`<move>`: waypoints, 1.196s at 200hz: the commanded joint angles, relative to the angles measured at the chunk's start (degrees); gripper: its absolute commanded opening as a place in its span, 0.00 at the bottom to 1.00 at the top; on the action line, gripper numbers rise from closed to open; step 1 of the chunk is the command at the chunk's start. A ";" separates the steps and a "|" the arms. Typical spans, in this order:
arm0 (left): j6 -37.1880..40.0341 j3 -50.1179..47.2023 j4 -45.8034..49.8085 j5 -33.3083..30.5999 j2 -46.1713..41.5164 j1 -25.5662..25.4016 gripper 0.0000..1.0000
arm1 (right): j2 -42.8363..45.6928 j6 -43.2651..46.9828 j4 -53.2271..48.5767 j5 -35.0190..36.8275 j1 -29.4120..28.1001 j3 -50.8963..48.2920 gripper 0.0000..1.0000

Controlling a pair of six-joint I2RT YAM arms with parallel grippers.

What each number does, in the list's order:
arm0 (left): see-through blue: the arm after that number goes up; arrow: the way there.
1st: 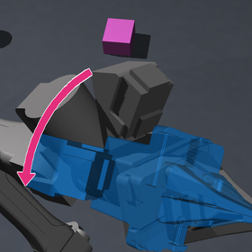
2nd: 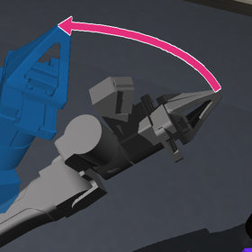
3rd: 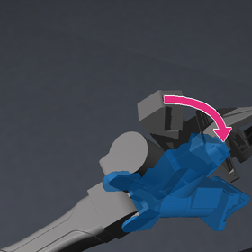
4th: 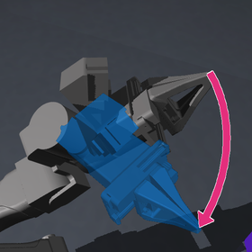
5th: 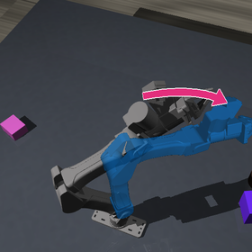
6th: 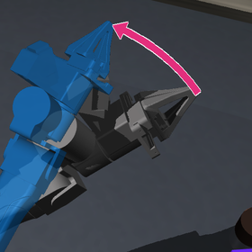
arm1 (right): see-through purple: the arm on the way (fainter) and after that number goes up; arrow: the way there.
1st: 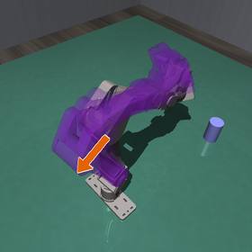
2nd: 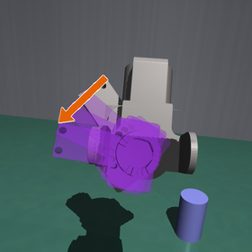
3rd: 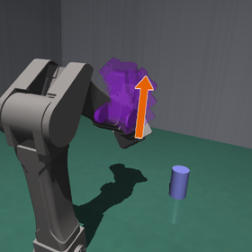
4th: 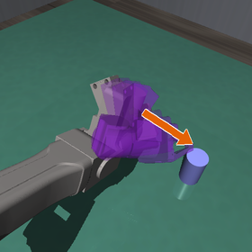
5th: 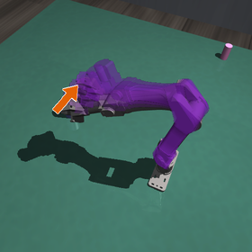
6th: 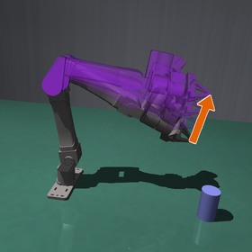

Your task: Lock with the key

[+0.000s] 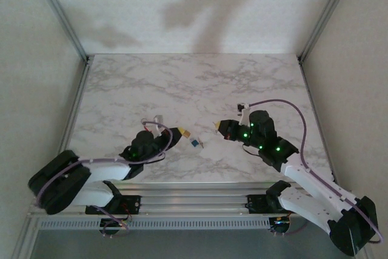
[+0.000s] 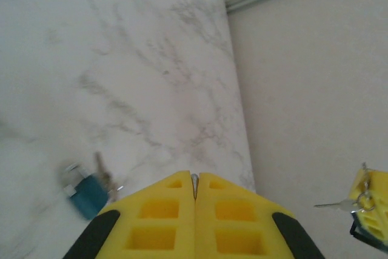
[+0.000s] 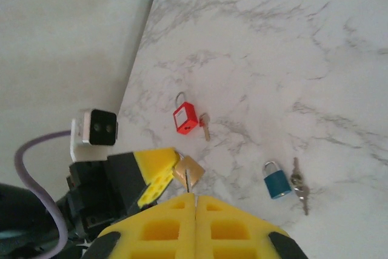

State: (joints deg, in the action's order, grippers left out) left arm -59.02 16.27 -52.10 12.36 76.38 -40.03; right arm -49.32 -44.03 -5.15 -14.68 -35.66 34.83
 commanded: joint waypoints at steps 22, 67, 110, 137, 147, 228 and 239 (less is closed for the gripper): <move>4.08 9.29 -3.64 8.21 10.70 2.38 0.00 | 4.37 3.05 -7.01 3.17 1.32 1.40 0.00; 7.87 18.83 3.03 9.52 19.38 3.43 0.00 | 6.48 3.95 -9.76 3.90 1.78 1.69 0.00; 9.16 25.31 6.96 11.73 26.08 4.35 0.00 | 7.76 4.44 -11.47 3.98 1.89 2.00 0.00; 9.69 27.84 8.55 12.80 28.40 4.70 0.00 | 7.83 4.46 -11.32 3.59 1.90 1.87 0.00; 10.22 28.64 9.71 12.52 29.06 4.74 0.00 | 7.73 4.39 -11.20 3.39 1.88 1.74 0.00; 11.20 33.54 14.83 12.73 35.50 4.96 0.00 | 7.35 3.91 -10.40 1.88 1.90 0.73 0.00; 11.45 33.97 15.92 11.95 35.51 4.96 0.00 | 7.31 3.87 -10.39 1.81 1.89 0.60 0.00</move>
State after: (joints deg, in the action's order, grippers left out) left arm -49.21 47.94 -38.48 24.47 111.39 -35.46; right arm -42.11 -41.06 -16.10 -12.03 -34.09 34.94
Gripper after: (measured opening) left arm 0.039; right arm 0.049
